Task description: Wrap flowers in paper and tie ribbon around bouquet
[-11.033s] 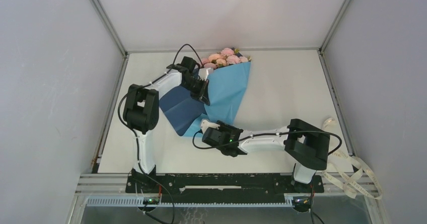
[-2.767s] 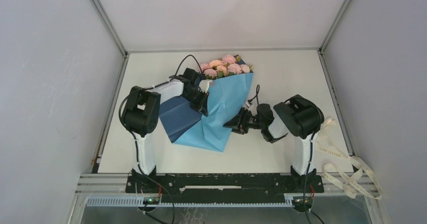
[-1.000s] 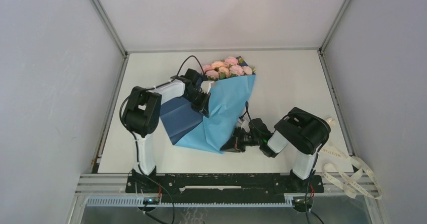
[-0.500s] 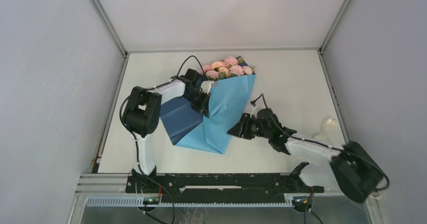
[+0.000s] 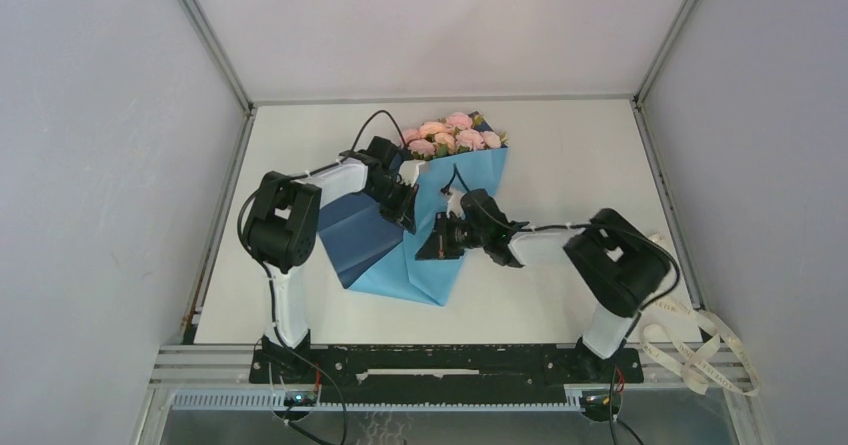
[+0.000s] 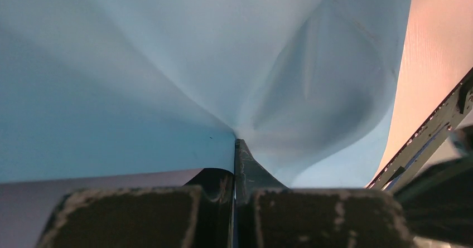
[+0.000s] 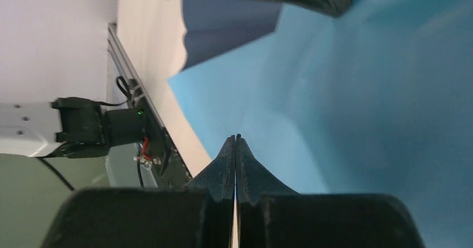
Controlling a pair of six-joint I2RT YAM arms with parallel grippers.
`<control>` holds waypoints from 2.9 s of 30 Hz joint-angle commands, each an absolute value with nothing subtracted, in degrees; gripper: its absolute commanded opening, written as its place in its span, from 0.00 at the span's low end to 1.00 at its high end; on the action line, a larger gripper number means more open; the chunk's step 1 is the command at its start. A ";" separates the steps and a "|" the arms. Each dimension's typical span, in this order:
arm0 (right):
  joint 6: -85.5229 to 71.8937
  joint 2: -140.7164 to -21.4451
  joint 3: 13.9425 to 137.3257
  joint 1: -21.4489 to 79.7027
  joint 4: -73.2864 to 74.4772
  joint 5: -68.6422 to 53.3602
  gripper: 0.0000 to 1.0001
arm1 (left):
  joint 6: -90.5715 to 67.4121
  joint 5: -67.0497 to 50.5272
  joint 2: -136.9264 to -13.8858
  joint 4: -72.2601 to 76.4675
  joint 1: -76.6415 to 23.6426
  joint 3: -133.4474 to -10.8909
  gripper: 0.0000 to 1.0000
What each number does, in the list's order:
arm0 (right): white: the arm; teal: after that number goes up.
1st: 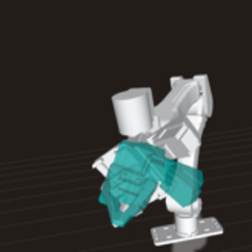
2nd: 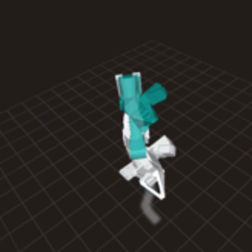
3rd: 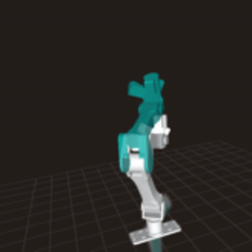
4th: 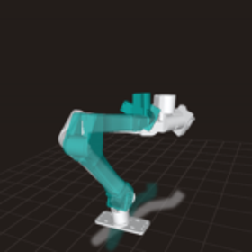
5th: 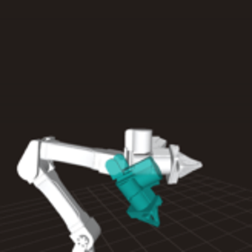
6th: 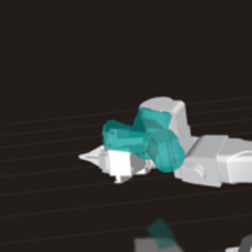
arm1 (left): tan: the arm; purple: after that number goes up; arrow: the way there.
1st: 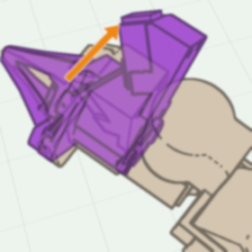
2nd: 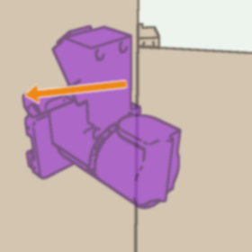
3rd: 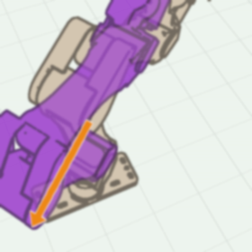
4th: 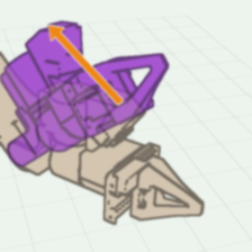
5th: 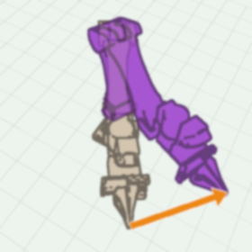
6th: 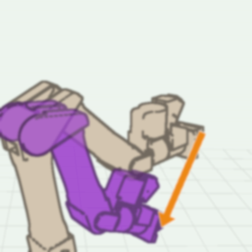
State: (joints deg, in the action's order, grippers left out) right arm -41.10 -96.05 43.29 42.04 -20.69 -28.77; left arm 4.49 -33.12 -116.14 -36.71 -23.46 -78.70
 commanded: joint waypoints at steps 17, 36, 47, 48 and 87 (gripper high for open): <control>-44.19 -112.91 44.78 41.08 -20.22 -35.81 0.00 | 33.90 -32.92 -84.40 -50.66 -29.16 -67.24 0.16; -44.53 -114.36 44.49 39.76 -20.95 -36.06 0.00 | 47.35 -3.40 -89.68 -28.48 -58.36 -47.06 0.07; -42.96 -112.59 42.91 38.40 -19.38 -35.33 0.00 | 53.42 0.61 -90.53 -37.84 -60.83 -40.47 0.05; -42.82 -112.52 42.97 38.31 -19.22 -35.33 0.00 | 53.65 1.72 -90.18 -38.26 -60.82 -39.64 0.05; -42.38 -111.62 42.98 38.14 -18.24 -34.15 0.00 | 37.75 -13.67 -73.06 -49.17 -30.12 -55.55 0.32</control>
